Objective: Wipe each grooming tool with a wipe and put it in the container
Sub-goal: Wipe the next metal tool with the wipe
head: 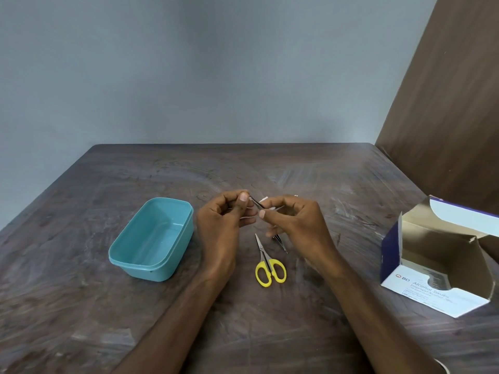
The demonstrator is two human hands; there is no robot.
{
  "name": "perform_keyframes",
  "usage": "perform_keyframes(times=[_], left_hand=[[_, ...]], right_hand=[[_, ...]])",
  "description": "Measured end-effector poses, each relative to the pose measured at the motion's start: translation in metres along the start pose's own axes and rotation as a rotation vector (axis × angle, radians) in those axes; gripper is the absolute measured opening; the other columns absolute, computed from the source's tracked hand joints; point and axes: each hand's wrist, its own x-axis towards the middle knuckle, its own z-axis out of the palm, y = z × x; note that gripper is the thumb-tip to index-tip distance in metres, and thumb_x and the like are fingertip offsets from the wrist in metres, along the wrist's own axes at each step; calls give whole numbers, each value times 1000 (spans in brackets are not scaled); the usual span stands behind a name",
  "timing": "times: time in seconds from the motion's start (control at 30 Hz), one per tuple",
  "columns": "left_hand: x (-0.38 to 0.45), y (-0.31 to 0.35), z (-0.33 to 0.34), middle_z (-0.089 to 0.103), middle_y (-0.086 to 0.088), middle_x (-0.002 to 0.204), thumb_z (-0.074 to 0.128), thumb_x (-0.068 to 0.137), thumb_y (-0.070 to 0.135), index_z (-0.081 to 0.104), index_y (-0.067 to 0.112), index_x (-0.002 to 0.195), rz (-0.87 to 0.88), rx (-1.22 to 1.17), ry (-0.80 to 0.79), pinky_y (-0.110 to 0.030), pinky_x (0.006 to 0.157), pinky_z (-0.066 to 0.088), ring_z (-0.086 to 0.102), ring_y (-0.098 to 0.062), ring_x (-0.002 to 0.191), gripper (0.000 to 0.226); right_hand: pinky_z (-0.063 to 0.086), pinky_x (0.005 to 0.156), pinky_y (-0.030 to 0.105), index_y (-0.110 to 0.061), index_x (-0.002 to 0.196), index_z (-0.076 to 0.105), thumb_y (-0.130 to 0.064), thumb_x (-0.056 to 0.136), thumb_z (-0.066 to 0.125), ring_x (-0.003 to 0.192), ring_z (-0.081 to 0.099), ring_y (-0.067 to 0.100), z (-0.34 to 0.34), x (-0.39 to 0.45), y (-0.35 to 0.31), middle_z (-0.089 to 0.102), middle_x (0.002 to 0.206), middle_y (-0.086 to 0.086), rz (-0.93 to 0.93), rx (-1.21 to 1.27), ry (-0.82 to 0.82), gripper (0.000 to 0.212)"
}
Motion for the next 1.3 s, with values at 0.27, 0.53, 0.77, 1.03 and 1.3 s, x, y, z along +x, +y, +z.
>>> perform_keyframes(times=[0.27,0.53,0.77,1.03,1.3], left_hand=[[2,2,-3,76,-13,83,74,84,10,75,5,93,-59,-84,-45,-33,67,61,74,-27,78,10],[2,1,-3,76,-12,79,77,80,7,76,4,90,15,-28,-70,-32,66,62,73,-26,74,10],[4,1,-4,76,-3,78,79,78,7,77,8,87,92,67,-88,-33,66,62,72,-17,71,10],[6,-1,-7,76,2,79,80,77,20,78,14,87,198,252,-144,-42,70,63,72,-16,75,11],[5,-2,-8,77,-3,83,78,80,20,77,11,90,140,248,-228,-41,70,62,73,-19,80,13]], right_hand=[[60,52,41,-16,86,78,-6,80,80,55,68,20,-8,3,2,75,73,1,-140,-114,104,12],[60,59,43,-19,88,80,-12,79,82,71,69,16,-11,3,4,74,87,-4,-231,-220,87,11],[55,66,29,-24,86,77,-7,79,80,79,67,11,-11,1,-1,71,83,-12,-356,-302,97,19],[51,66,18,-15,90,79,-6,80,79,84,68,11,-12,1,-1,71,88,-7,-458,-366,85,13],[48,65,16,-14,89,79,-10,82,81,84,67,13,-9,0,0,70,87,-4,-484,-371,69,8]])
